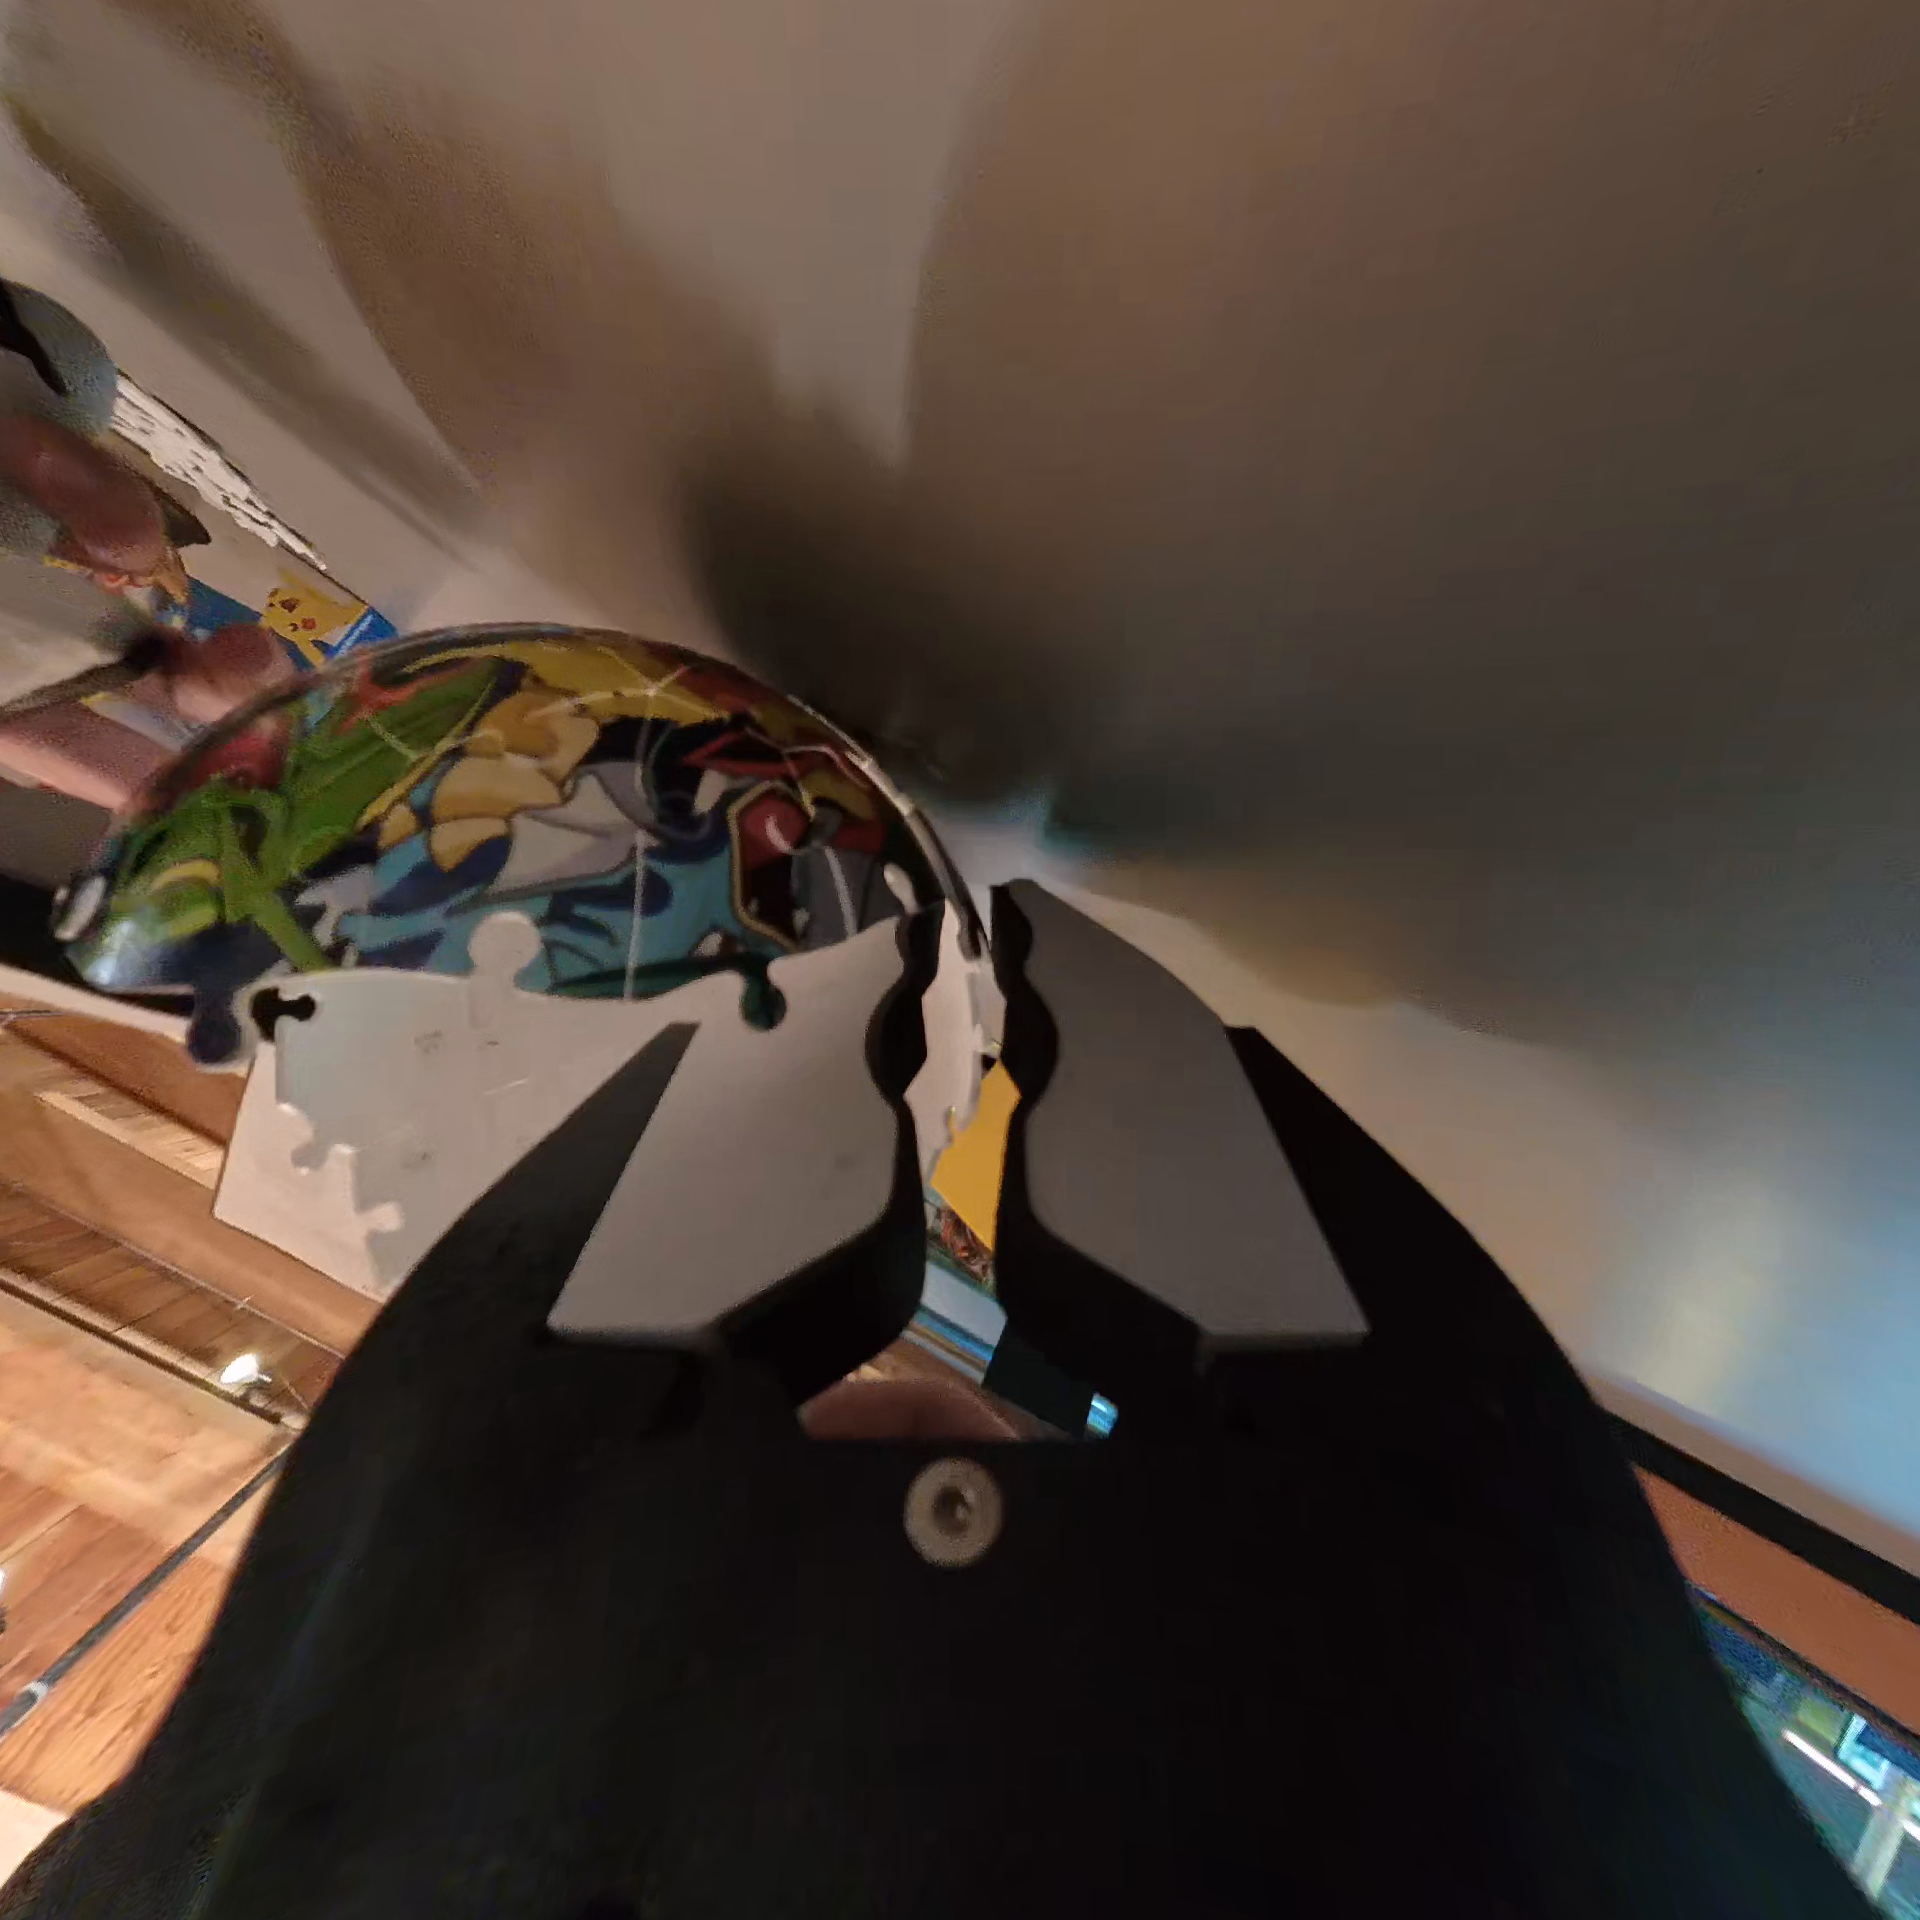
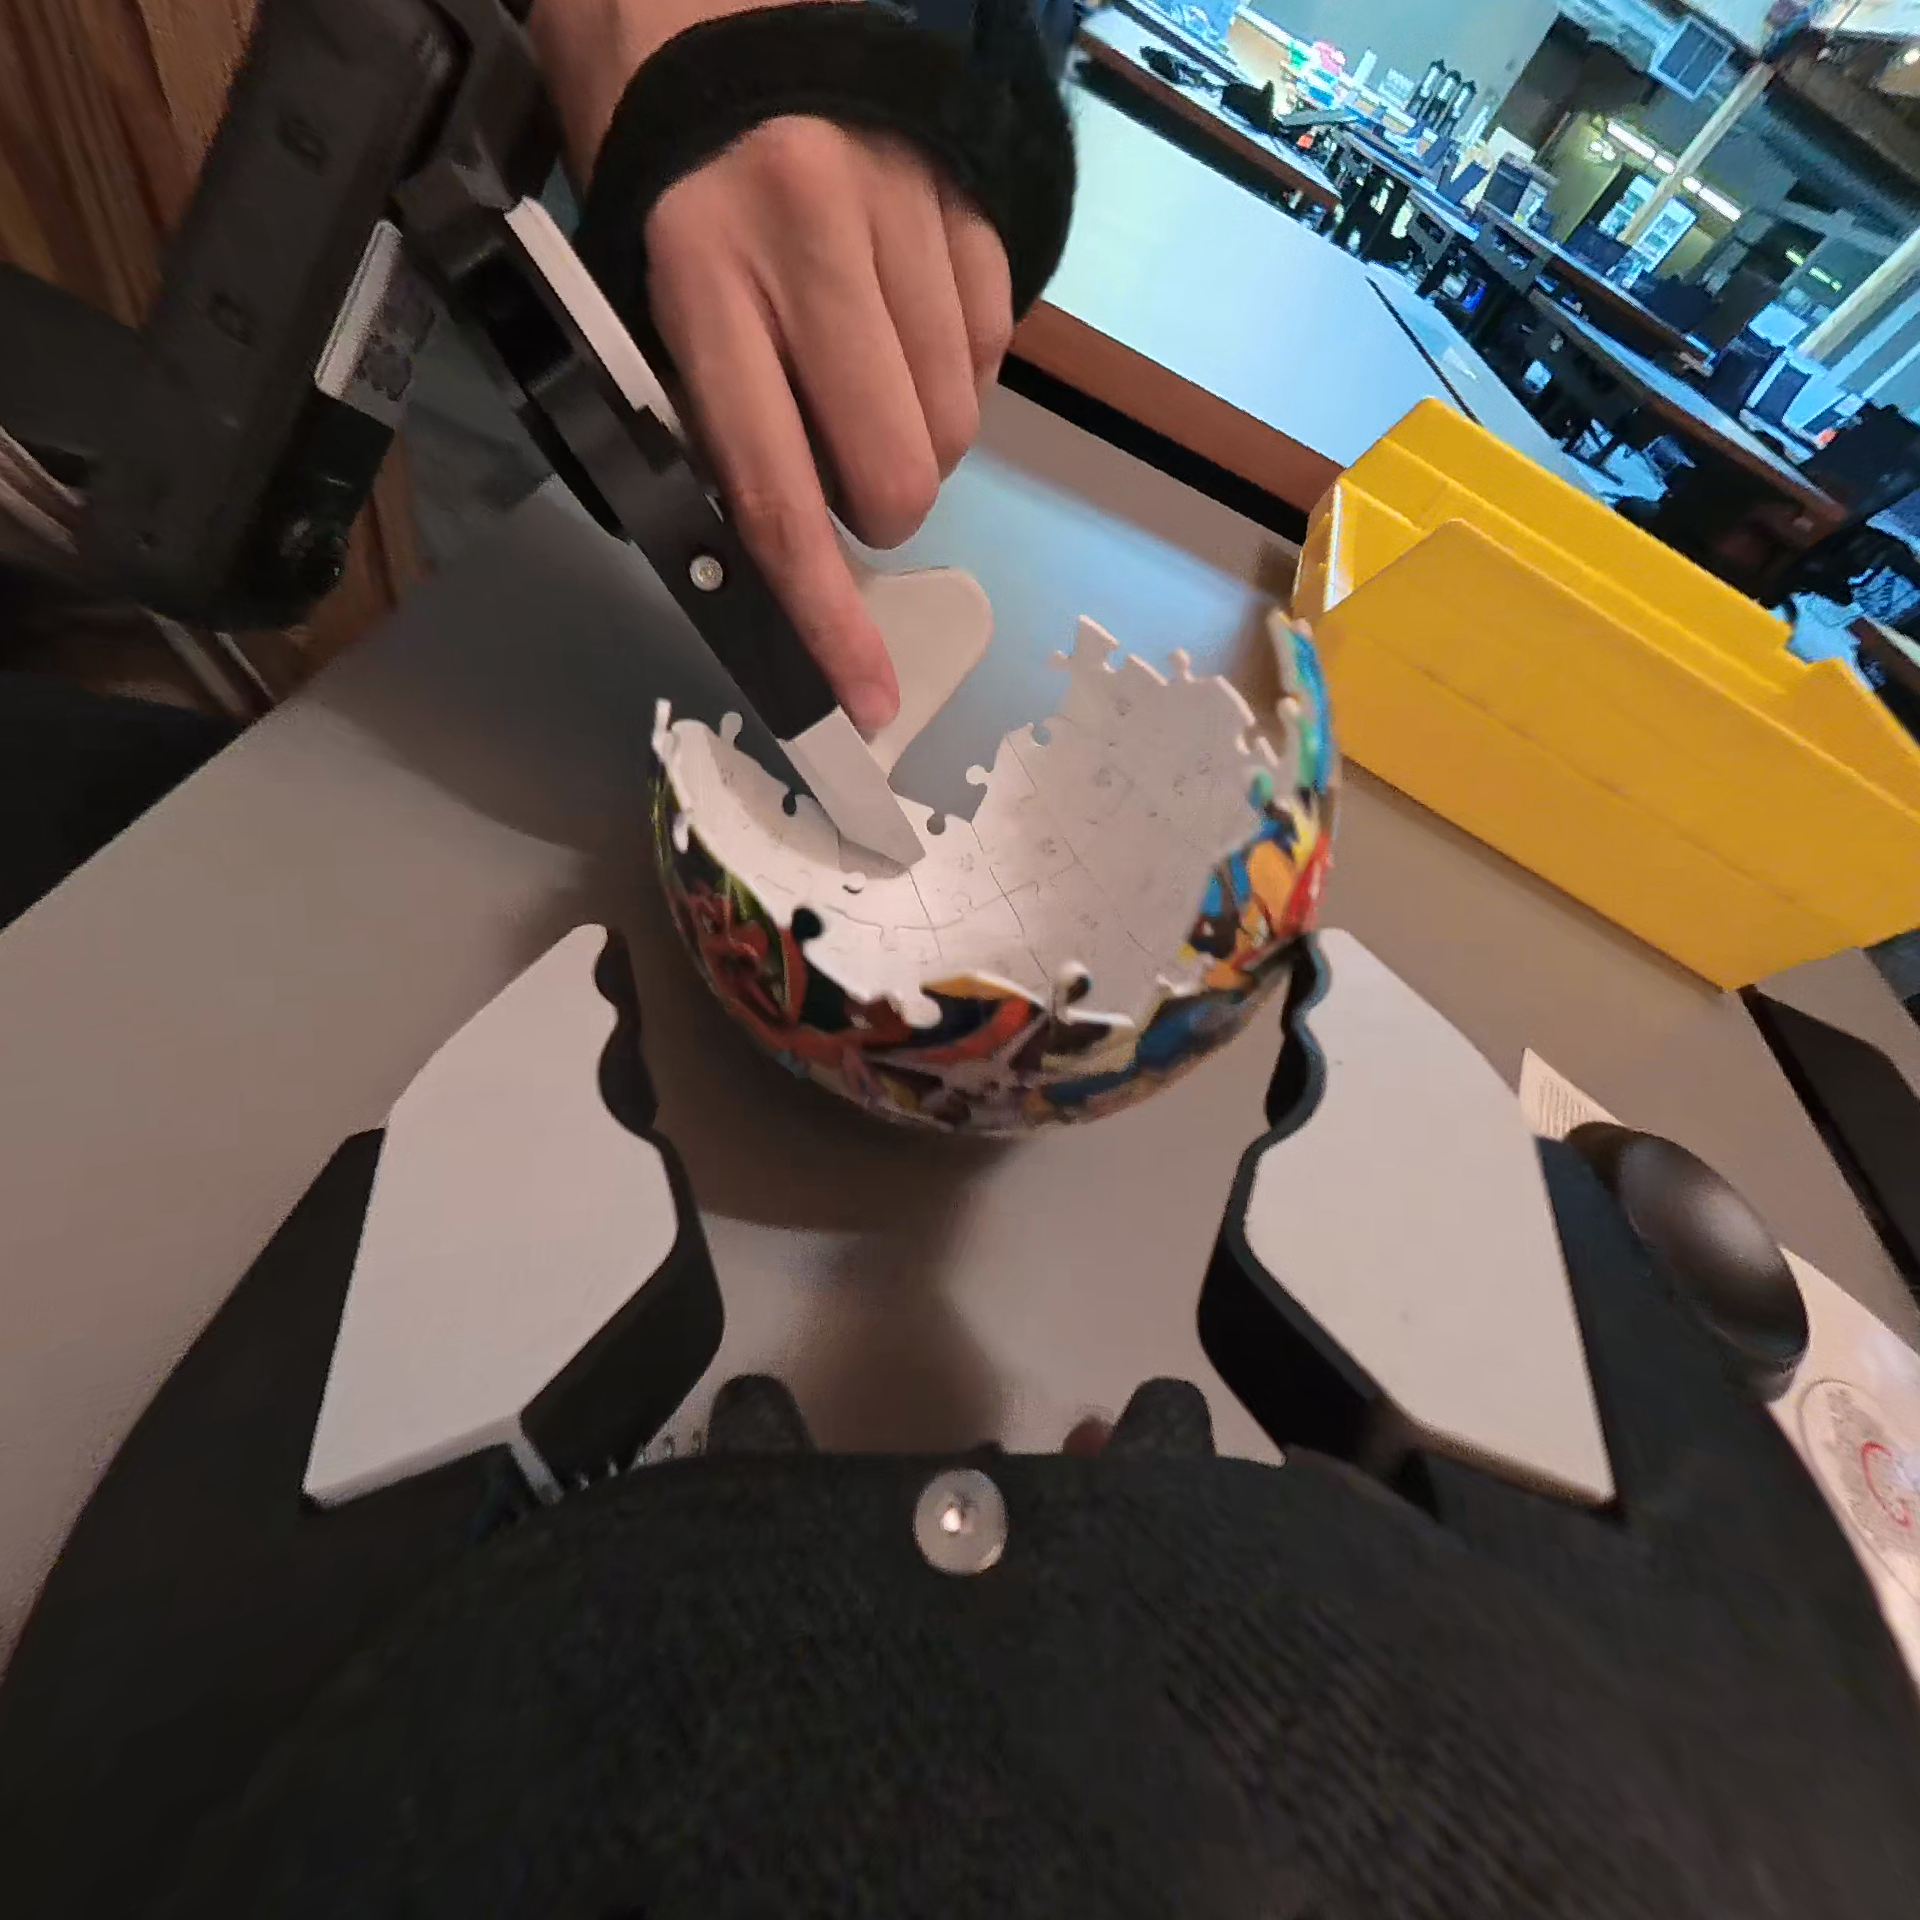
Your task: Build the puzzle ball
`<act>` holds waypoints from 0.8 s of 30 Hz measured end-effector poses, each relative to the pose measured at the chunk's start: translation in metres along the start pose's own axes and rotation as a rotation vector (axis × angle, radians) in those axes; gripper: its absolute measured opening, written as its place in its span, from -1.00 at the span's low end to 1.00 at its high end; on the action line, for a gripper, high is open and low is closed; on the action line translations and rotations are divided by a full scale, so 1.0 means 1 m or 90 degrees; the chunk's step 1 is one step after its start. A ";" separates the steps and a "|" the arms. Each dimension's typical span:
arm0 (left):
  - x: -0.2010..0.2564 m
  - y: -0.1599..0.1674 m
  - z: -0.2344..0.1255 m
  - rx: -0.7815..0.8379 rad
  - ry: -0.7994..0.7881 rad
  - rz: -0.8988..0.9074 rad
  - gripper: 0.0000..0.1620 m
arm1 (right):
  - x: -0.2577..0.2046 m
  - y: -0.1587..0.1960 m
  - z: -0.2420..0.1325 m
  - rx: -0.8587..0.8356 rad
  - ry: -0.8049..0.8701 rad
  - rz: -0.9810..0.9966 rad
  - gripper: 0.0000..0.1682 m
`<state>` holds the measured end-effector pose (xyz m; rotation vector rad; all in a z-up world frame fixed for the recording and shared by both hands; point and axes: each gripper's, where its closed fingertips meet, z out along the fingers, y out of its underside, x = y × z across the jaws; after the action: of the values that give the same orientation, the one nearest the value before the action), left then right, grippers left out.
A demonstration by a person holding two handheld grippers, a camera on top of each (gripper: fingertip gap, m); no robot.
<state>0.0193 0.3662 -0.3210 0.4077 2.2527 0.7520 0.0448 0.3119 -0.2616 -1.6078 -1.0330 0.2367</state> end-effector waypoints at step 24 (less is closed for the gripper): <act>0.023 0.032 -0.007 -0.061 -0.043 -0.288 -0.65 | -0.032 -0.035 0.035 0.039 0.226 -0.254 0.36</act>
<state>0.0003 0.3993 -0.3097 -0.1225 2.1239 0.5919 -0.0133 0.3116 -0.2539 -1.2948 -1.0295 -0.2761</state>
